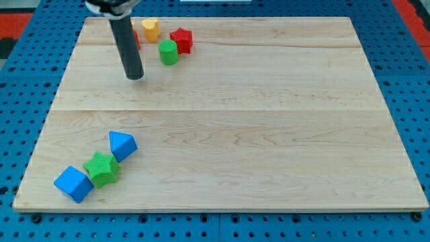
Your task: Touch the blue cube
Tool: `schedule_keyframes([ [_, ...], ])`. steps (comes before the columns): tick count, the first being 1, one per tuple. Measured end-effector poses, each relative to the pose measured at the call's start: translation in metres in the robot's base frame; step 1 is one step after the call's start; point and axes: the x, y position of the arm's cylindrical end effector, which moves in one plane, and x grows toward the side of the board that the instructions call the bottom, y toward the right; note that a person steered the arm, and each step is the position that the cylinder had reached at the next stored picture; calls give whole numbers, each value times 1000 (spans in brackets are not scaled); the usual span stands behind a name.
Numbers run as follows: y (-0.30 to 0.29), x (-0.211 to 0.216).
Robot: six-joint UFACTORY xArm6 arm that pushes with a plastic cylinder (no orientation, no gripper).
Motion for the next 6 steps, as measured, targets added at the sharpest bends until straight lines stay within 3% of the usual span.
schedule_keyframes([
  [2,-82,74],
  [3,-121,143],
  [4,-152,178],
  [6,-89,230],
])
